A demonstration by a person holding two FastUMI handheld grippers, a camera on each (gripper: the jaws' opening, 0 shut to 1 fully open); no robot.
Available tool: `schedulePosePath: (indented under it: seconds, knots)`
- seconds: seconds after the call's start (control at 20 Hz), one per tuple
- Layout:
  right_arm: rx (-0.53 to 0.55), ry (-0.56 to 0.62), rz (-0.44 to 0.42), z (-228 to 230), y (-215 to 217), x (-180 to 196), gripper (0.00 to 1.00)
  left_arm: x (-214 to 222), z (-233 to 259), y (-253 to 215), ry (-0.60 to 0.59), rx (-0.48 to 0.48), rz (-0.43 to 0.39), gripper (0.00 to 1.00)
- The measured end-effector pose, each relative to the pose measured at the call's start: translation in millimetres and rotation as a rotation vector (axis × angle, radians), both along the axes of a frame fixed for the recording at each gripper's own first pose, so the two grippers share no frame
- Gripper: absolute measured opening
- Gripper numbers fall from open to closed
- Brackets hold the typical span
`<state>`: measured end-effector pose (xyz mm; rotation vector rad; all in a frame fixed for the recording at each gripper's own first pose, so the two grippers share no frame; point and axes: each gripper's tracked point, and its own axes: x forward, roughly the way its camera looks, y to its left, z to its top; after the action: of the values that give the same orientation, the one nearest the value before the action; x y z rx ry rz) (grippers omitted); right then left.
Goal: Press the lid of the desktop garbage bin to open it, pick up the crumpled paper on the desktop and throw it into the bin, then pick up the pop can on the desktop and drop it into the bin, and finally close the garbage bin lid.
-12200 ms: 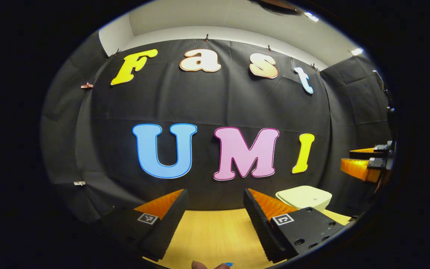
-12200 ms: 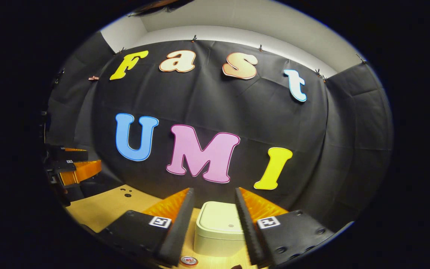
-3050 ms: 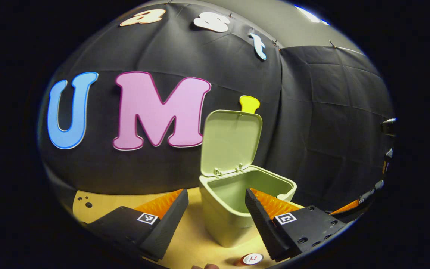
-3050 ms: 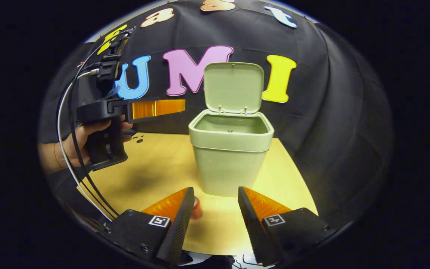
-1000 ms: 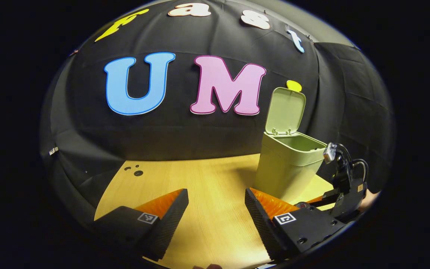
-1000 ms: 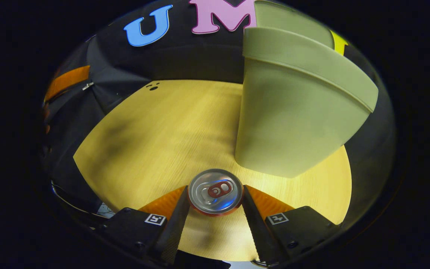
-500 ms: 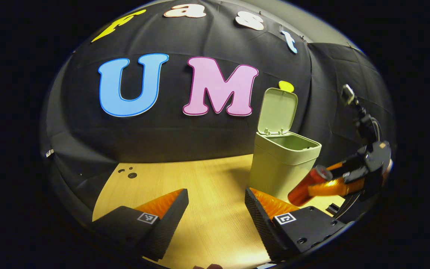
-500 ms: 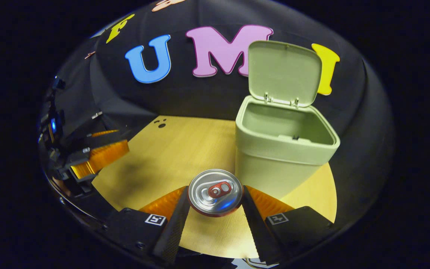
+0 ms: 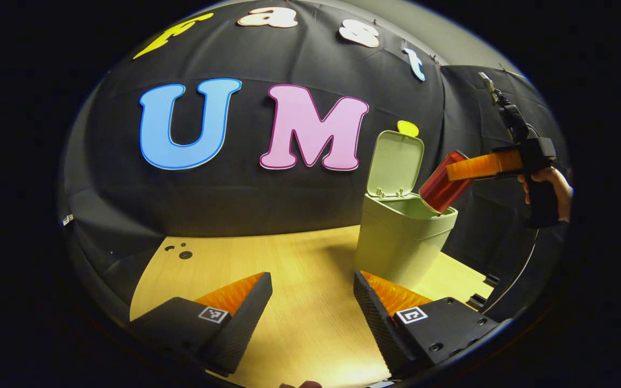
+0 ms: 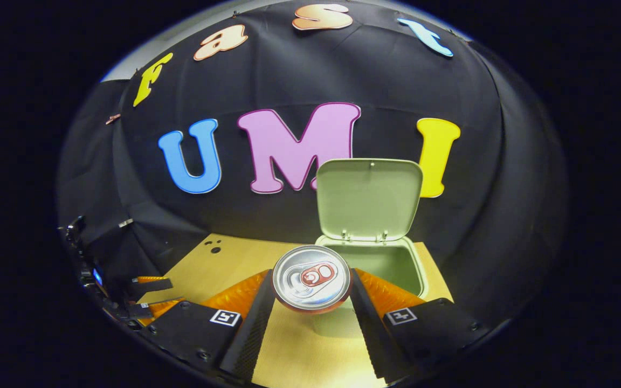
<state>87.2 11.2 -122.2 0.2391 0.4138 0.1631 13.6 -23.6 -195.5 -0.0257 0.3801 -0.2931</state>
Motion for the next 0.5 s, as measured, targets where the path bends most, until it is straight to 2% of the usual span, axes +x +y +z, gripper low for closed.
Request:
schedulePosePath:
  seconds: [0.15, 0.5]
  knots:
    - [-0.004, 0.008, -0.037, -12, -12, 22, 0.82, -1, -4, 0, 0.010, 0.000, 0.014, 0.97]
    - [-0.014, 0.107, -0.044, -55, -9, 49, 0.82, -3, -8, 16, 0.009, 0.015, 0.058, 0.97]
